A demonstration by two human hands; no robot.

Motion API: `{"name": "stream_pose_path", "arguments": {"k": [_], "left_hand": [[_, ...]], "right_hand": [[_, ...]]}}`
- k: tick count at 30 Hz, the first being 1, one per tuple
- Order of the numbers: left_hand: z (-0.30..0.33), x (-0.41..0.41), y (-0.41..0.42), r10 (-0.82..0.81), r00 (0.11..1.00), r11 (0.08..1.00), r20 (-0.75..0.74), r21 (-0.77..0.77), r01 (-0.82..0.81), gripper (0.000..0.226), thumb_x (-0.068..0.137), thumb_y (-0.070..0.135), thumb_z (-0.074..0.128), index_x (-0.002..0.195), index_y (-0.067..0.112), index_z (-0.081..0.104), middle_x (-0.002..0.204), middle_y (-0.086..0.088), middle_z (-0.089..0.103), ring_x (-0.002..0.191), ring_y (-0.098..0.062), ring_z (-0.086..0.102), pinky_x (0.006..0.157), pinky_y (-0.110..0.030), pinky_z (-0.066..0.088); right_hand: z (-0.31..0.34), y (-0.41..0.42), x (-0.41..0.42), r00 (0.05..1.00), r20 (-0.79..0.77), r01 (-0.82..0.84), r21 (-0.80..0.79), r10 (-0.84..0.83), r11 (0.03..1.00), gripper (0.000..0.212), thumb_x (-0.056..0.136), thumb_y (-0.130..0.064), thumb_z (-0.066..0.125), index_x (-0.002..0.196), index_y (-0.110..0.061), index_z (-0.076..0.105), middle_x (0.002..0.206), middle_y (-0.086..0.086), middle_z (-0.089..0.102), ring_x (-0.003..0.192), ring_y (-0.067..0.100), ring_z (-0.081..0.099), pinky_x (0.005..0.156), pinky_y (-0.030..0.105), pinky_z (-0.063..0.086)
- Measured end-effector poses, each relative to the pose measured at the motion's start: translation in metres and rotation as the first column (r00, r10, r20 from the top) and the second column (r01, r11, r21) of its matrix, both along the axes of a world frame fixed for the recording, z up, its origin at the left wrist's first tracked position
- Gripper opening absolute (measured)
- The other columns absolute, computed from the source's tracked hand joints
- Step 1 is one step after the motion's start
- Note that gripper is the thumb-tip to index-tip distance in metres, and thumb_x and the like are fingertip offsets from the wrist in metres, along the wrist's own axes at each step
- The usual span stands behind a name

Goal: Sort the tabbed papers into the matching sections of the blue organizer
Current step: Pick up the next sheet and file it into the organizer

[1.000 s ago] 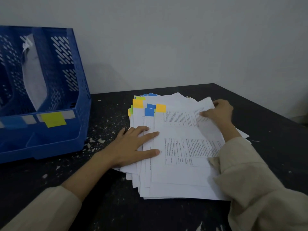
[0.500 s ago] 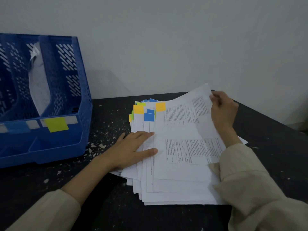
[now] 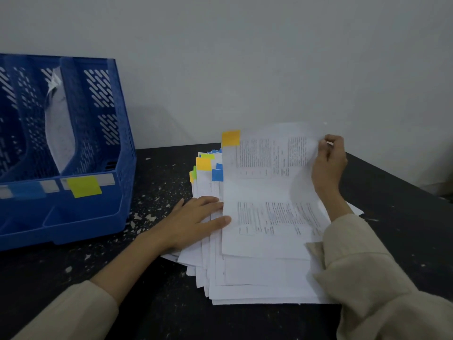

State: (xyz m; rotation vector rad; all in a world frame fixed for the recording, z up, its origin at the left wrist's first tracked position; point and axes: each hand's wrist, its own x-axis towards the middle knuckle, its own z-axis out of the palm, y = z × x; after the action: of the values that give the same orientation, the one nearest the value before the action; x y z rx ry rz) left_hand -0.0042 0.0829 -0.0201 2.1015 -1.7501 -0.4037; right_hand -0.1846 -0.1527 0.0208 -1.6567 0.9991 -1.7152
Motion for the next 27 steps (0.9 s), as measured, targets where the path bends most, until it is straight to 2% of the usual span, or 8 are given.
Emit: {"name": "stream_pose_path", "arguments": {"k": [3, 6, 10, 14, 19, 23, 25, 27], "left_hand": [[0.009, -0.004, 0.001, 0.017, 0.948, 0.981, -0.318, -0.178, -0.078, 0.054, 0.083, 0.068, 0.036, 0.106, 0.028, 0.064, 0.110, 0.015, 0.062, 0.107, -0.002, 0.057, 0.094, -0.027, 0.043], [0.025, -0.001, 0.001, 0.028, 0.799, 0.912, -0.601, -0.311, -0.266, 0.027, 0.092, 0.040, 0.047, 0.103, 0.025, 0.066, 0.105, 0.010, 0.068, 0.095, -0.001, 0.064, 0.077, -0.012, 0.049], [0.047, 0.018, 0.007, 0.011, 0.640, 0.861, -0.768, -0.318, -0.396, 0.020, 0.096, 0.021, 0.048, 0.103, 0.016, 0.066, 0.097, 0.006, 0.072, 0.089, -0.010, 0.067, 0.072, -0.015, 0.054], [0.068, 0.040, 0.025, 0.073, 0.685, 0.780, -0.725, -0.387, -0.492, 0.023, 0.098, 0.021, 0.046, 0.107, 0.012, 0.065, 0.097, 0.001, 0.071, 0.083, -0.014, 0.068, 0.072, -0.026, 0.057], [0.096, 0.065, 0.054, 0.199, 0.766, 0.607, -0.612, -0.536, -0.587, 0.021, 0.099, 0.026, 0.044, 0.089, 0.025, 0.063, 0.085, 0.007, 0.066, 0.071, -0.006, 0.064, 0.059, -0.022, 0.053], [0.115, 0.079, 0.083, 0.246, 0.814, 0.517, -0.526, -0.639, -0.569, 0.022, 0.099, 0.023, 0.043, 0.086, 0.025, 0.062, 0.078, 0.009, 0.064, 0.057, 0.007, 0.059, 0.050, -0.010, 0.046], [0.124, 0.085, 0.099, 0.280, 0.821, 0.479, -0.497, -0.669, -0.568, 0.023, 0.099, 0.023, 0.045, 0.086, 0.022, 0.064, 0.076, 0.005, 0.064, 0.057, 0.005, 0.057, 0.052, -0.011, 0.047], [0.131, 0.094, 0.118, 0.322, 0.815, 0.448, -0.482, -0.681, -0.579, 0.026, 0.098, 0.025, 0.046, 0.086, 0.012, 0.065, 0.077, -0.011, 0.064, 0.063, -0.006, 0.058, 0.059, -0.020, 0.048]], "right_hand": [[0.004, 0.009, 0.010, 0.998, 0.049, -0.047, 0.054, 0.045, 0.997, 0.021, 0.100, -0.014, 0.041, 0.113, -0.002, 0.051, 0.095, -0.004, 0.051, 0.077, -0.005, 0.045, 0.066, -0.002, 0.036], [0.011, 0.020, 0.020, 0.988, 0.115, -0.114, 0.079, 0.104, 0.990, 0.013, 0.099, -0.015, 0.042, 0.108, -0.009, 0.051, 0.089, -0.009, 0.050, 0.079, -0.003, 0.046, 0.067, 0.000, 0.037], [0.026, 0.040, 0.041, 0.969, 0.128, -0.221, 0.063, 0.212, 0.973, 0.006, 0.100, -0.018, 0.043, 0.101, -0.015, 0.047, 0.081, -0.012, 0.048, 0.071, -0.001, 0.046, 0.061, 0.004, 0.038], [0.049, 0.067, 0.063, 0.885, 0.156, -0.457, 0.117, 0.438, 0.882, 0.007, 0.099, -0.017, 0.044, 0.106, -0.018, 0.045, 0.088, -0.003, 0.059, 0.075, 0.010, 0.056, 0.066, 0.018, 0.046], [0.076, 0.098, 0.082, 0.657, 0.011, -0.730, 0.260, 0.754, 0.632, 0.045, 0.089, -0.002, 0.055, 0.121, -0.020, 0.030, 0.116, 0.001, 0.056, 0.109, 0.025, 0.056, 0.092, 0.044, 0.050], [0.085, 0.127, 0.101, 0.544, -0.103, -0.794, 0.257, 0.832, 0.551, 0.053, 0.083, 0.005, 0.058, 0.123, -0.017, 0.032, 0.119, 0.001, 0.054, 0.111, 0.023, 0.055, 0.092, 0.044, 0.050], [0.089, 0.140, 0.109, 0.509, -0.103, -0.825, 0.225, 0.854, 0.519, 0.052, 0.083, 0.005, 0.059, 0.122, -0.019, 0.035, 0.118, 0.000, 0.056, 0.109, 0.021, 0.057, 0.087, 0.040, 0.053], [0.093, 0.153, 0.120, 0.476, -0.094, -0.852, 0.198, 0.874, 0.485, 0.052, 0.083, 0.005, 0.061, 0.122, -0.019, 0.036, 0.120, 0.000, 0.057, 0.110, 0.021, 0.058, 0.085, 0.038, 0.053]]}}
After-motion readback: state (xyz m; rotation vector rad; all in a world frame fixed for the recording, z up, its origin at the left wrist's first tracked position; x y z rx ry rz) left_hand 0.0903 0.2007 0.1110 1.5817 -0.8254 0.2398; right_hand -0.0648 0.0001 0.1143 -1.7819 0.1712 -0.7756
